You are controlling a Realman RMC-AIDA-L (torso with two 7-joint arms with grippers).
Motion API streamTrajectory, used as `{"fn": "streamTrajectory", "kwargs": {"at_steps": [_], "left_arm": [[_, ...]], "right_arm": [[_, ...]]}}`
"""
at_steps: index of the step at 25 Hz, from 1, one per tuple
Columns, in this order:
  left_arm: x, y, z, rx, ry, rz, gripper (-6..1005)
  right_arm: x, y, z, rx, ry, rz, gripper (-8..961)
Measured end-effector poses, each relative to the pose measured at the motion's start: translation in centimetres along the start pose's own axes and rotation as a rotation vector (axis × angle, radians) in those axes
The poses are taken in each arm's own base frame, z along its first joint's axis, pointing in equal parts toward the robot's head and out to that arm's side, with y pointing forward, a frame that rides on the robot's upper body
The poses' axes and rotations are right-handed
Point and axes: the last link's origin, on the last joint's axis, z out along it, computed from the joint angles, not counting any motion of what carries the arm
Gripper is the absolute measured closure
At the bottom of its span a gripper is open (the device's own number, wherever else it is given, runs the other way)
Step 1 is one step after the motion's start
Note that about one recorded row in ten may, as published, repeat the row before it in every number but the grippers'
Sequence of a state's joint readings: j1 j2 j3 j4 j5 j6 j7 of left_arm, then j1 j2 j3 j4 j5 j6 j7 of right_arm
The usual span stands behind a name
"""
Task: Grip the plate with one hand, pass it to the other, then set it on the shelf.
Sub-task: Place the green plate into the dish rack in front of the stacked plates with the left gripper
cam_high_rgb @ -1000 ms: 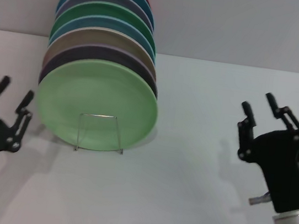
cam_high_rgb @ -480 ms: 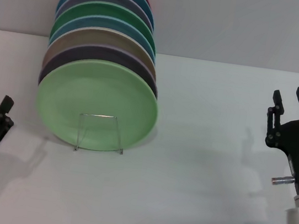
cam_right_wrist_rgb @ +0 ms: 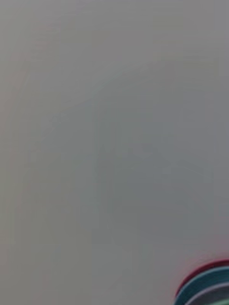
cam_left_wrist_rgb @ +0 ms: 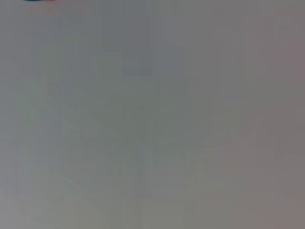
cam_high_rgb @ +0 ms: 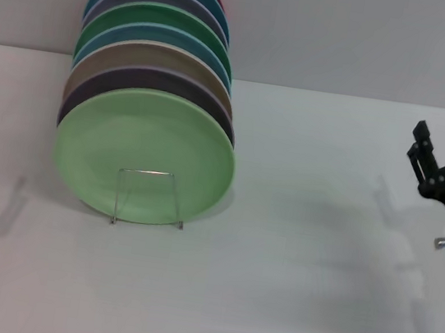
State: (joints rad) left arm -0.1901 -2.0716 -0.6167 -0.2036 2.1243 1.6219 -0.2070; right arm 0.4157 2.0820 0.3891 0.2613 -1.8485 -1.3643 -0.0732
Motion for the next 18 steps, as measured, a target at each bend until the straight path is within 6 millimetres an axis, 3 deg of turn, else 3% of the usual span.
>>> {"fn": "streamTrajectory", "kwargs": {"at_steps": [6, 18], "left_arm": [[-0.4, -0.2, 1.2, 0.038, -0.011, -0.008, 243], [-0.8, -1.2, 3.0, 0.095, -0.035, -0.001, 244]], "right_arm": [[-0.3, -0.6, 1.2, -0.008, -0.012, -0.042, 271], [-0.1, -0.5, 2.7, -0.022, 0.022, -0.054, 269]]}}
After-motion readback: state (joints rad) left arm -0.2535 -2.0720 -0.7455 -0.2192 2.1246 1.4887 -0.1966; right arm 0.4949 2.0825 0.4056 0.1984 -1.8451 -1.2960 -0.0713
